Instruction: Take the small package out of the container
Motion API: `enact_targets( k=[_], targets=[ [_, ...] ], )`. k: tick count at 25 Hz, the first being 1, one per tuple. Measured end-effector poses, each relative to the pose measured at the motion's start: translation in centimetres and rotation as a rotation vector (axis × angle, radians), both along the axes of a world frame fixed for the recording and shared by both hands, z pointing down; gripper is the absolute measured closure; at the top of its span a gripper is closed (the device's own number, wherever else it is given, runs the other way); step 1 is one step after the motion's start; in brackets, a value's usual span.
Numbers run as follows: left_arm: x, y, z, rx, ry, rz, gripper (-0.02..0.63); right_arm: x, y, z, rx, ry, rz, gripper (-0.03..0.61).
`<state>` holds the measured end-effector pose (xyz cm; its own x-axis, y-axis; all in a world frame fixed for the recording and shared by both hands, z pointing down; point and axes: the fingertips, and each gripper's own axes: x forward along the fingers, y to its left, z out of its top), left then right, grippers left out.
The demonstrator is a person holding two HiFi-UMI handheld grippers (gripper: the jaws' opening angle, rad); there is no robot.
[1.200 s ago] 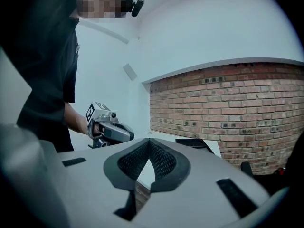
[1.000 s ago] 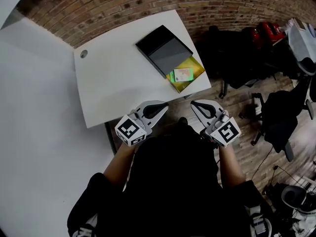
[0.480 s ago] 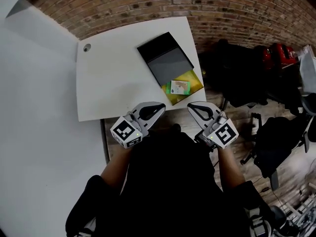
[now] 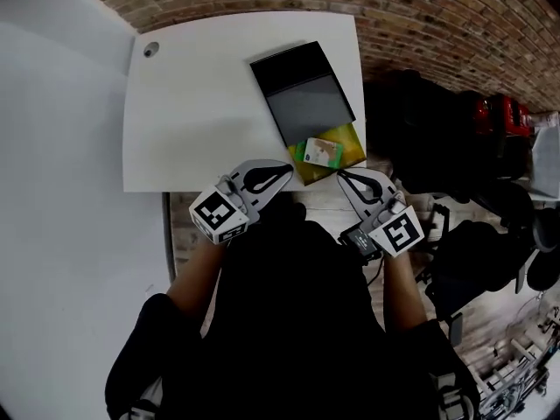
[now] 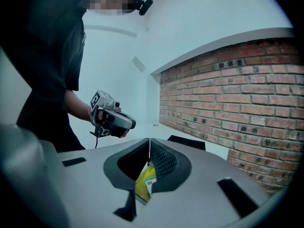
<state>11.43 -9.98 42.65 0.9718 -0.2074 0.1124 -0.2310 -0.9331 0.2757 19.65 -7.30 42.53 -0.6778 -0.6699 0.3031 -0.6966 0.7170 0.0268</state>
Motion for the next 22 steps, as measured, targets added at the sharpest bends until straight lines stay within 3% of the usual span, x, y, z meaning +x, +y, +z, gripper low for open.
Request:
enact_targets(
  k=[8,11,14,22],
  targets=[
    [-0.8,-6.6,1.3,-0.023,0.061,-0.029,0.598,-0.7,-3.4,2.8,-0.081,0.132,-0.041,0.571],
    [-1.0,-8.3,2.1,-0.044,0.077,-0.033,0.598,-0.6,-4.2,3.7,-0.132,0.153,-0.033,0.497],
    [-1.4,-9.5,2.9,-0.074,0.092,-0.038,0.598,-0.4,-4.8,5.0,-0.189,0.202,-0.039,0.481],
    [-2.0,-9.9,6.3,-0.011,-0.038,-0.014,0.598,-0.6,-5.7,8.5,-0.251,0.278,-0.097,0.405]
  ],
)
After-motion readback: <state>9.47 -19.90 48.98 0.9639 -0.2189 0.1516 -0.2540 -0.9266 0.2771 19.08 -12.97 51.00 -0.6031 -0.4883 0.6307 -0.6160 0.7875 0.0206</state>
